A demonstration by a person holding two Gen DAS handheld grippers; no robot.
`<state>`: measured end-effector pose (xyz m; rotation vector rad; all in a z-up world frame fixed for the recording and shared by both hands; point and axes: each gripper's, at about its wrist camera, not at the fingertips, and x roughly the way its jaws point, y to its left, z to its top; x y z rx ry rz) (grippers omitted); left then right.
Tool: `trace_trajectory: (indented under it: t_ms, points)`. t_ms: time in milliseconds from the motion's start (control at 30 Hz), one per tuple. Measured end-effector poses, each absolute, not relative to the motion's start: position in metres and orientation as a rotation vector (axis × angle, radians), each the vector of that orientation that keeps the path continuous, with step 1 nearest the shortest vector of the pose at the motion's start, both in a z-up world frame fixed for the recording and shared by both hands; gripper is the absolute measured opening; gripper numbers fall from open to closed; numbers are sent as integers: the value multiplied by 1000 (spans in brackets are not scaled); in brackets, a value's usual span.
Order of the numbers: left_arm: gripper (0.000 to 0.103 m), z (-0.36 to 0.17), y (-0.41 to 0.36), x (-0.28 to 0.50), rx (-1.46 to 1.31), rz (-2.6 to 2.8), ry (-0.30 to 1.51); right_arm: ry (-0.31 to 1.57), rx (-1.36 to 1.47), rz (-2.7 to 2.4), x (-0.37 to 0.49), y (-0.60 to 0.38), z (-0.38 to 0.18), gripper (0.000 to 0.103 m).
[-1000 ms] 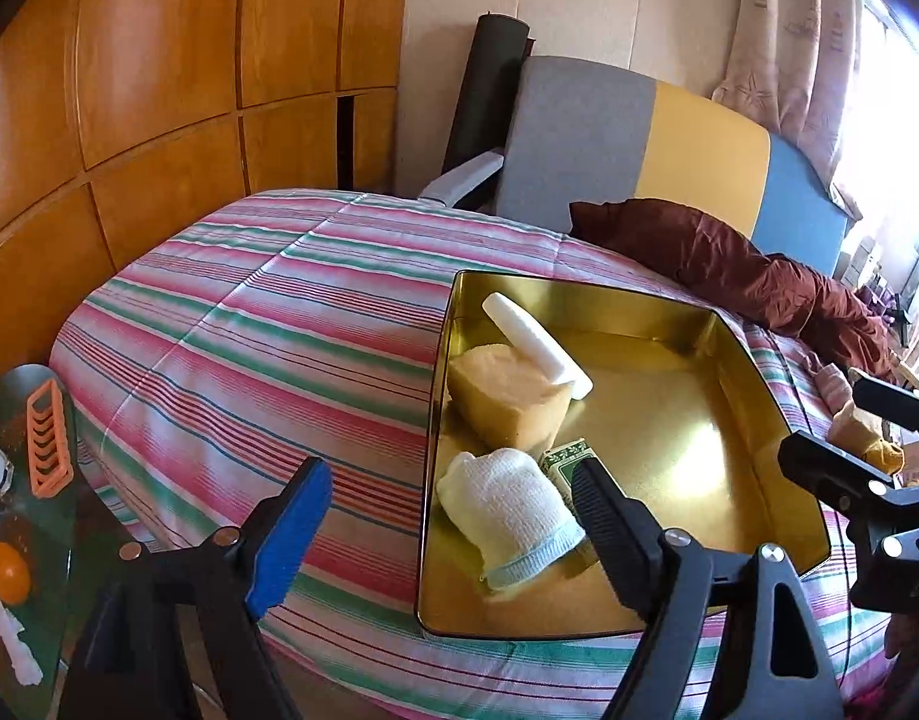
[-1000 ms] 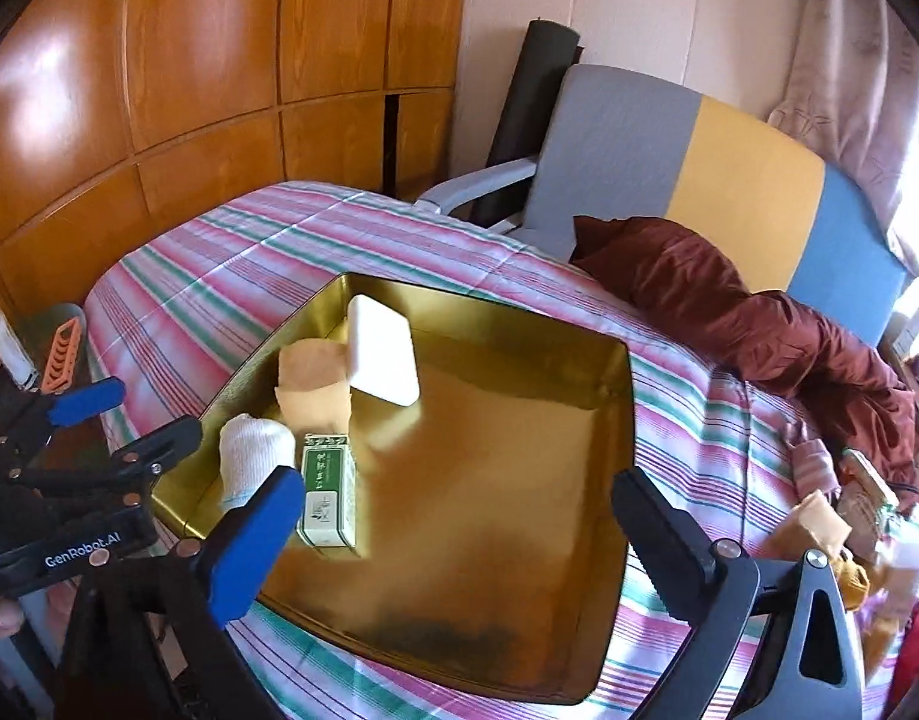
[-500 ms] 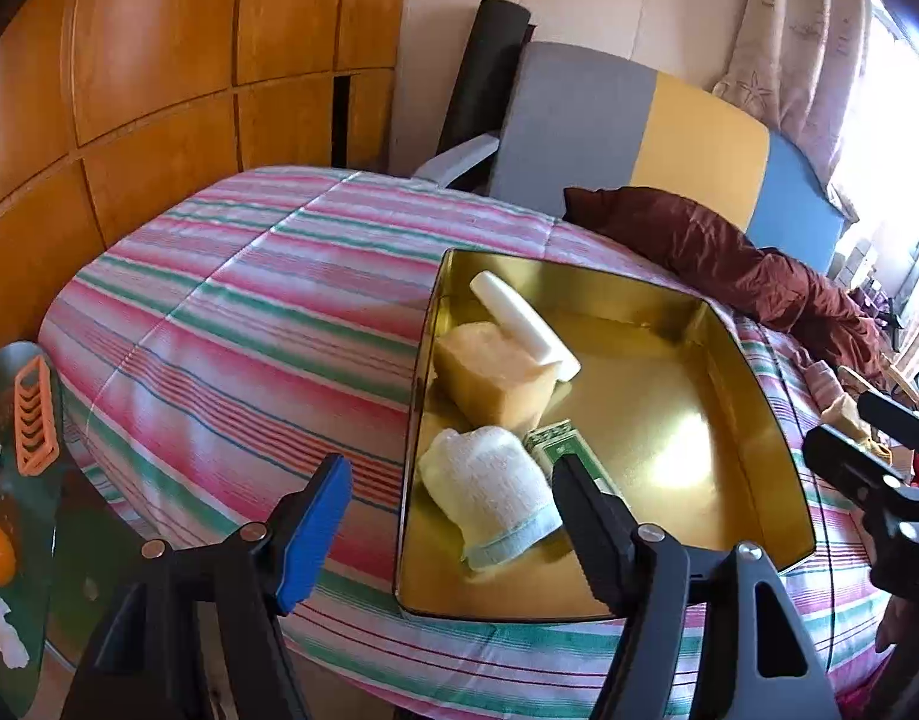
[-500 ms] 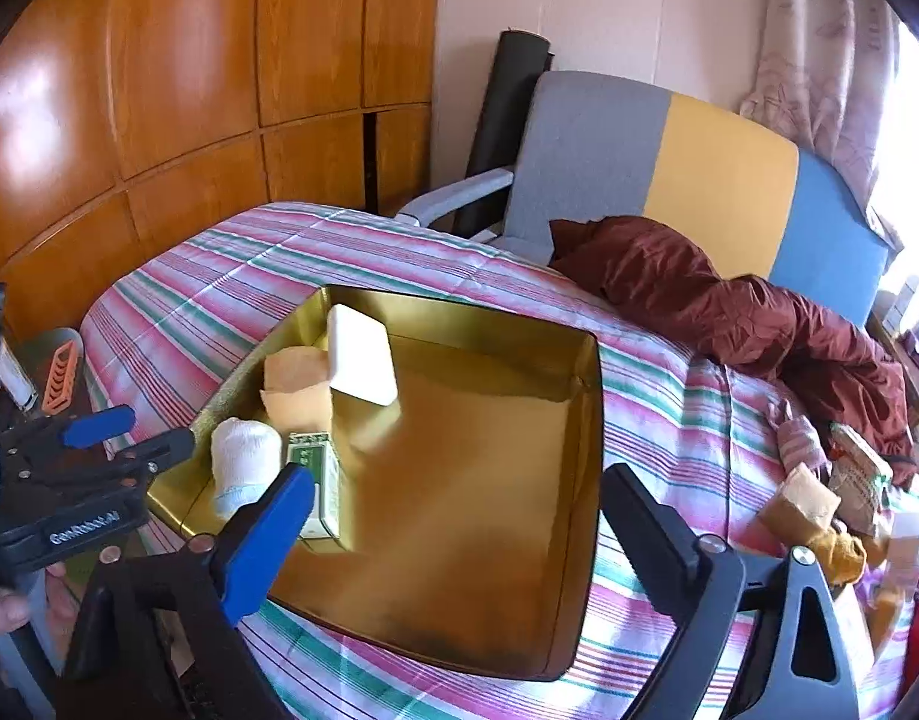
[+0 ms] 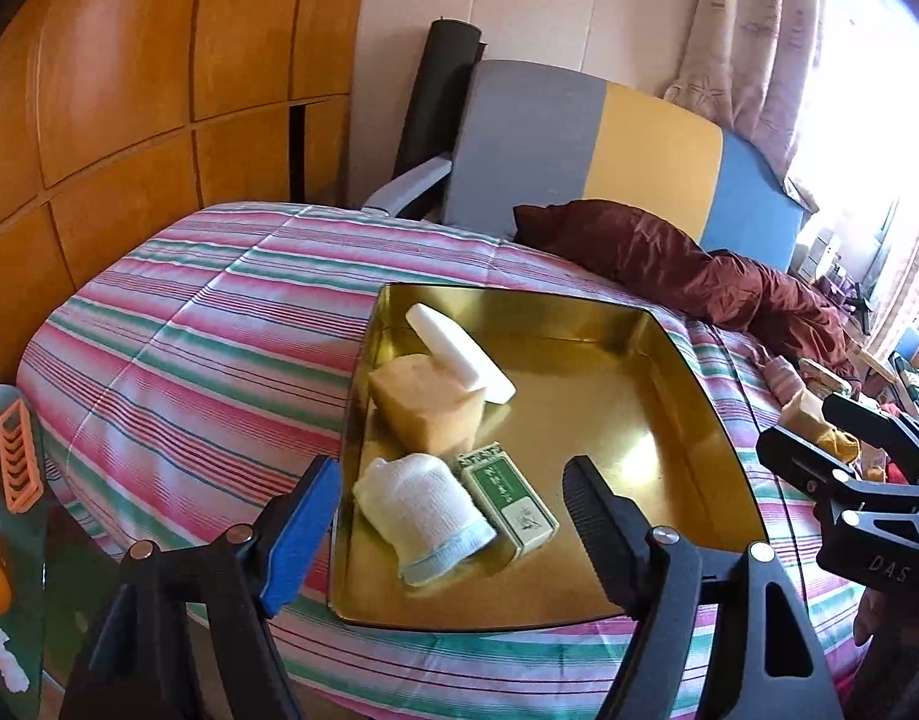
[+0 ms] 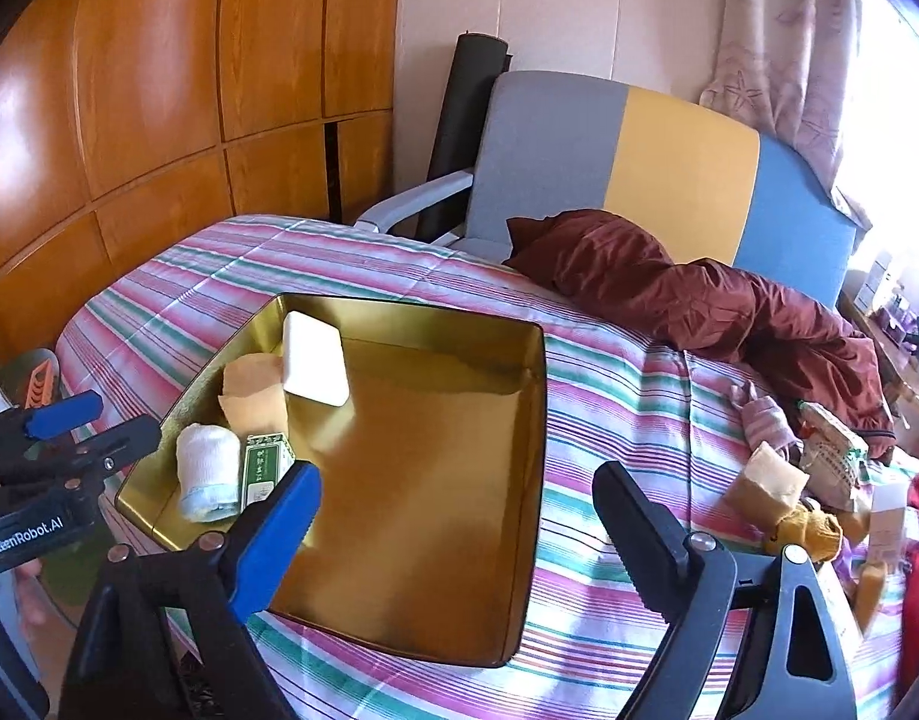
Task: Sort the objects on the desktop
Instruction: 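Withdraw both tools from the tray toward the scattered items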
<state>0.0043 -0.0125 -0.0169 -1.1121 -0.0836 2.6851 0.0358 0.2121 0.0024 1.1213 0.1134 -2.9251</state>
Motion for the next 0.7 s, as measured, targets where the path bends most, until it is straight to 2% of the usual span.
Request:
trace_trajectory:
  t_ms: [400, 700]
  points:
    - [78, -17, -2, 2, -1145, 2656, -95, 88, 1133, -2936, 39, 228, 2, 92]
    - [78, -11, 17, 0, -1127, 2626, -37, 82, 1140, -2953, 40, 240, 4, 91]
